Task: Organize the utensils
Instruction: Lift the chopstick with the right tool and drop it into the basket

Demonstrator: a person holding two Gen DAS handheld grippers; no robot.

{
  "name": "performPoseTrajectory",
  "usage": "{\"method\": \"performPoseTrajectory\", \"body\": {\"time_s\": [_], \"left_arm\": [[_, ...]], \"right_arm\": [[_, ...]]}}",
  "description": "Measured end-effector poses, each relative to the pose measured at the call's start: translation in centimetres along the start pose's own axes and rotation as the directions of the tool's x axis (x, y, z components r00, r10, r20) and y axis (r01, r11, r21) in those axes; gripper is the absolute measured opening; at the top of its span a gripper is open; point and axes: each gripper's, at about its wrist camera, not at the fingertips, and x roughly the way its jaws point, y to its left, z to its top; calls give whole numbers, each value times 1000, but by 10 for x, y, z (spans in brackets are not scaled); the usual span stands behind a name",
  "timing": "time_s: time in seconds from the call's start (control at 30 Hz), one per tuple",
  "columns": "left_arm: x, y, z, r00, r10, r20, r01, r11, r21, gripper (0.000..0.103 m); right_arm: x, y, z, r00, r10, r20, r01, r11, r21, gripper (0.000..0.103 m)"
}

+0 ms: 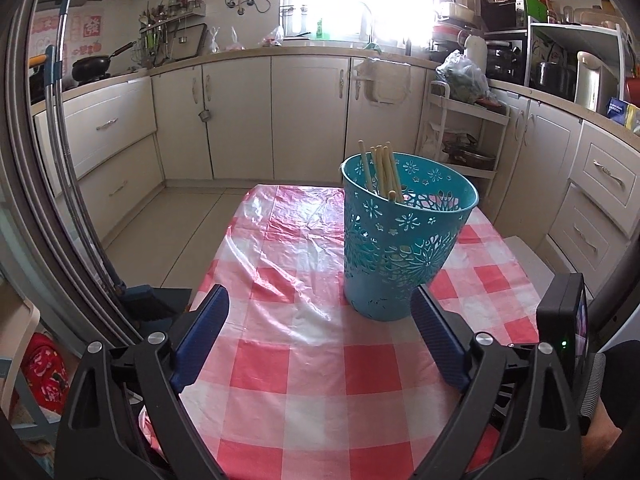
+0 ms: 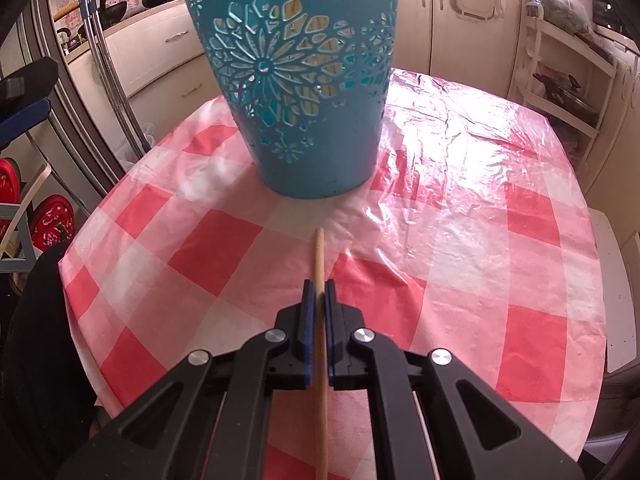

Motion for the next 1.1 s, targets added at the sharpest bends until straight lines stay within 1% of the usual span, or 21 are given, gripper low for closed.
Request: {"method": "performPoseTrajectory", "body": {"time_s": [0.13, 0.23, 0.3, 0.37, 0.43, 0.53, 0.57, 0.63, 0.67, 0.77, 0.87, 0.9, 0.97, 1.03, 1.07, 1.1], "left_arm": [[1, -2, -1, 1000, 1, -10, -1, 1000, 5, 89], [1, -2, -1, 1000, 3, -15, -3, 1000, 7, 89], [0, -1, -2, 1000, 4, -14, -4, 1000, 5, 90], [0, 1, -2, 1000, 5, -17, -5, 1000, 0, 90], [0, 2, -3, 1000, 5, -22, -6, 1000, -5, 90], [0, 5, -5, 1000, 7, -27, -7, 1000, -14, 90], [-1, 6, -5, 1000, 7, -29, -8, 1000, -16, 90], [-1, 8, -6, 999, 8, -31, -9, 1000, -25, 91], [-1, 10, -6, 999, 8, -32, -9, 999, -30, 91], [-1, 13, -6, 999, 6, -36, -8, 999, -48, 92], [0, 15, -6, 999, 4, -35, -6, 998, -56, 92], [-1, 15, -5, 999, 3, -34, -5, 998, -58, 92], [-2, 16, -4, 1000, 0, -28, -2, 998, -63, 92], [-2, 19, -4, 1000, -3, -25, 1, 998, -69, 93], [-2, 20, -3, 1000, -4, -25, 2, 997, -73, 93], [-1, 21, -3, 1000, -5, -25, 3, 997, -78, 93]], "right_arm": [[-15, -4, 0, 998, 61, 21, -62, 997, 36, 6], [-30, -8, 1, 991, 120, 59, -124, 989, 79, 6], [-41, -12, 1, 982, 164, 96, -174, 979, 102, 6], [-53, -13, 2, 967, 210, 143, -226, 968, 111, 6], [-69, -12, 5, 943, 264, 203, -289, 951, 108, 6], [-94, -11, 17, 897, 327, 296, -370, 924, 100, 6], [-104, -12, 24, 873, 353, 336, -405, 909, 101, 6], [-122, -14, 40, 831, 380, 405, -452, 887, 93, 6], [-131, -14, 48, 811, 390, 436, -467, 880, 82, 6], [-160, -8, 85, 739, 395, 545, -486, 873, 27, 6], [-178, 1, 118, 675, 360, 644, -459, 888, -16, 6], [-181, 3, 129, 651, 334, 681, -442, 897, -17, 6], [-179, 6, 149, 615, 268, 742, -403, 915, 3, 6], [-170, 7, 161, 597, 194, 779, -355, 934, 39, 6], [-161, 7, 168, 596, 162, 787, -336, 940, 61, 6], [-151, 6, 174, 603, 124, 788, -310, 947, 89, 6]]}}
